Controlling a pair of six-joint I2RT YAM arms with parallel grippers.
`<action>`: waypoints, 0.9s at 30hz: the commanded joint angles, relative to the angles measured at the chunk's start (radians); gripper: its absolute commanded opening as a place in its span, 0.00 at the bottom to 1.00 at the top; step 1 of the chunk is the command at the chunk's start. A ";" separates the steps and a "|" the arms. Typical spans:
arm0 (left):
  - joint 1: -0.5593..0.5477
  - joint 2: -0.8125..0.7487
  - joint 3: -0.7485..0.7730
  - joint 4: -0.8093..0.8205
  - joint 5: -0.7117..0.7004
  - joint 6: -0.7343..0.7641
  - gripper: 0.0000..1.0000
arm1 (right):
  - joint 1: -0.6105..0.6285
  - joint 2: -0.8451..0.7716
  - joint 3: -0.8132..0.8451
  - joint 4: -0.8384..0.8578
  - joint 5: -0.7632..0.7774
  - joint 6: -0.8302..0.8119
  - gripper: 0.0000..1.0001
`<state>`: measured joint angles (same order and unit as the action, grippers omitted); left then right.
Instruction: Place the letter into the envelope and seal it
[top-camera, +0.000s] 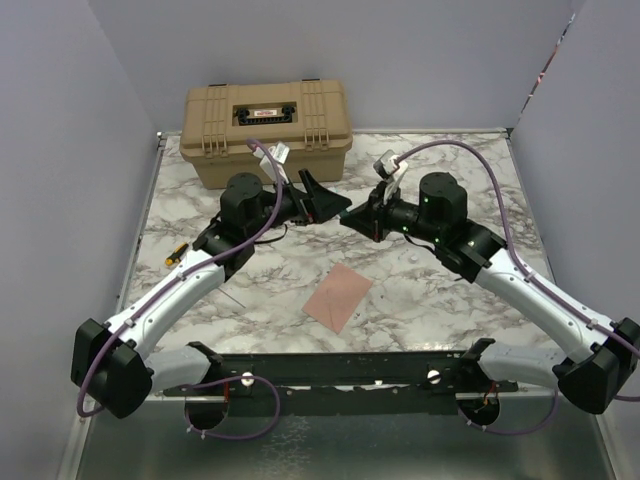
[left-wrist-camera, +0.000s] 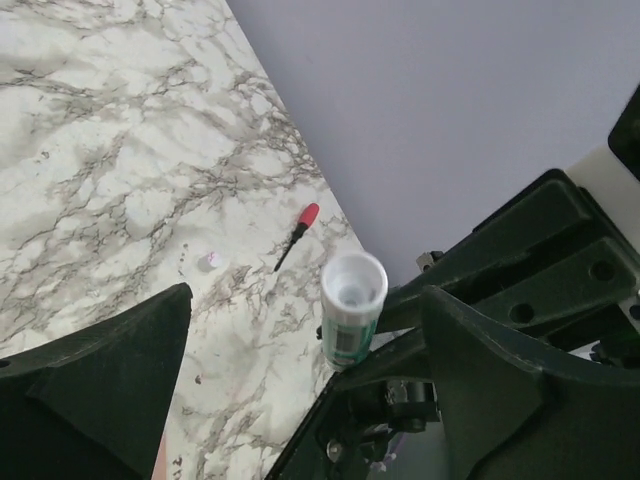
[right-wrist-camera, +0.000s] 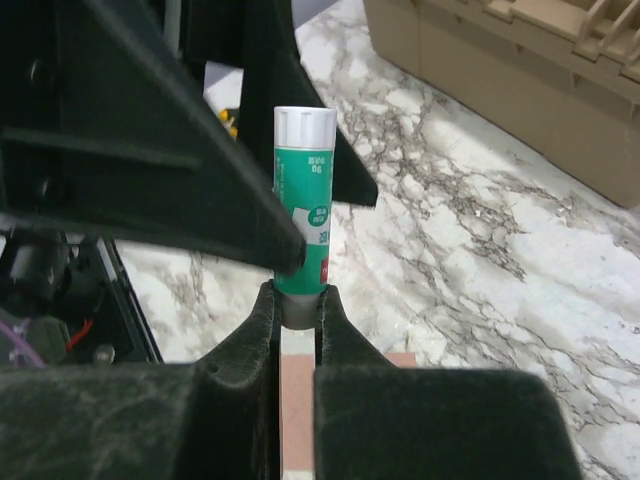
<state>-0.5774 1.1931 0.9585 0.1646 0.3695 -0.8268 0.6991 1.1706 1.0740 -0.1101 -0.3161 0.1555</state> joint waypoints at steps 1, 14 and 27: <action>0.054 -0.034 -0.001 -0.063 0.114 0.041 0.95 | 0.003 -0.035 0.018 -0.174 -0.136 -0.171 0.00; 0.067 0.031 -0.029 -0.060 0.474 0.008 0.58 | 0.004 0.015 0.078 -0.325 -0.160 -0.323 0.00; 0.065 0.079 -0.065 -0.059 0.501 0.004 0.37 | 0.002 0.055 0.112 -0.399 -0.221 -0.390 0.00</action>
<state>-0.5125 1.2530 0.9085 0.1070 0.8303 -0.8268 0.6991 1.2083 1.1492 -0.4671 -0.4969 -0.1970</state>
